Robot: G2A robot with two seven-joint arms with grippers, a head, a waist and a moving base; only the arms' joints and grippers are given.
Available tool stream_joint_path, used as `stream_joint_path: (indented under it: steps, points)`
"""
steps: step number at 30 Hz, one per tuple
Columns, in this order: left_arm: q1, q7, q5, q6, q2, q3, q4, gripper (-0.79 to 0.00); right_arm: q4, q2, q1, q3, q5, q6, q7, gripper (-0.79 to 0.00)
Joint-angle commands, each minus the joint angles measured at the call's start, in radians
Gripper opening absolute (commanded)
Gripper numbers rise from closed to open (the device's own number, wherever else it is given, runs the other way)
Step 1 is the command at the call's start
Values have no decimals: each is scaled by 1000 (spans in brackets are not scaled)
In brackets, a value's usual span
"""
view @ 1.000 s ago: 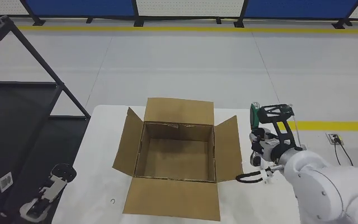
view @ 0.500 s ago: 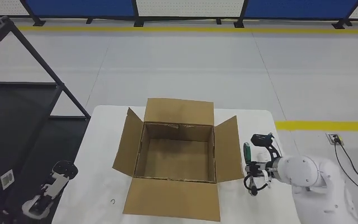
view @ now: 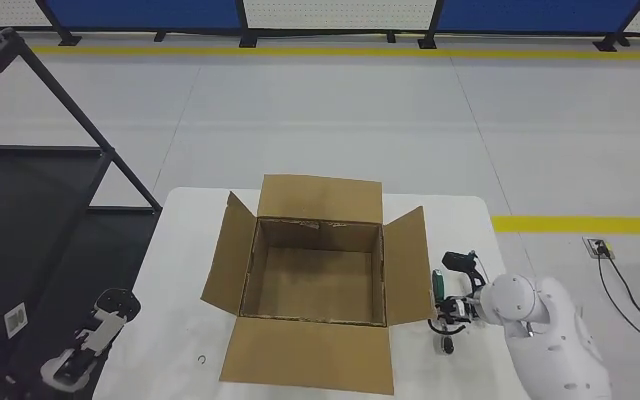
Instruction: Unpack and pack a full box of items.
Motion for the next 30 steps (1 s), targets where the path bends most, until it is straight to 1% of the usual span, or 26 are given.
stream_joint_path:
  steps: [1, 3, 4, 6, 7, 10, 12, 18, 21, 23, 24, 25, 27, 29, 30]
  points:
    - [0, 0, 0, 0, 0, 0, 0, 0, 12, 2, 1, -2, -6, 6, -4, -785]
    - [0, 0, 0, 0, 0, 0, 0, 0, 30, 3, 5, -5, -3, 6, -13, -785]
    - [0, 0, 0, 0, 0, 0, 0, 0, 35, 4, 6, -6, -1, 4, -16, -770]
    - [0, 0, 0, 0, 0, 0, 0, 0, 50, 5, 10, -7, 6, 1, -25, -720]
    - [0, 0, 0, 0, 0, 0, 0, 0, 54, 5, 11, -8, 12, 0, -32, -668]
    - [0, 0, 0, 0, 0, 0, 0, 0, 57, 7, 8, -6, 24, -3, -55, -622]
    - [0, 0, 0, 0, 0, 0, 0, 0, 50, 10, 4, -2, 25, -4, -60, -533]
    - [0, 0, 0, 0, 0, 0, 0, 0, 15, 19, -4, 8, 21, 5, -59, -443]
    - [0, 0, 0, 0, 0, 0, 0, 0, -62, 26, -30, 36, 26, 10, -79, -434]
    - [0, 0, 0, 0, 0, 0, 0, 0, -153, 32, -67, 73, 31, 16, -99, -431]
    - [0, 0, 0, 0, 0, 0, 0, 0, -207, 36, -90, 95, 28, 25, -110, -409]
    - [0, 0, 0, 0, 0, 0, 0, 0, -266, 39, -115, 116, 26, 35, -120, -336]
    - [0, 0, 0, 0, 0, 0, 0, 0, -392, 44, -162, 156, 28, 50, -141, -283]
    - [0, 0, 0, 0, 0, 0, 0, 0, -512, 47, -205, 188, 41, 47, -162, -154]
    - [0, 0, 0, 0, 0, 0, 0, 0, -565, 49, -222, 202, 43, 50, -174, -132]
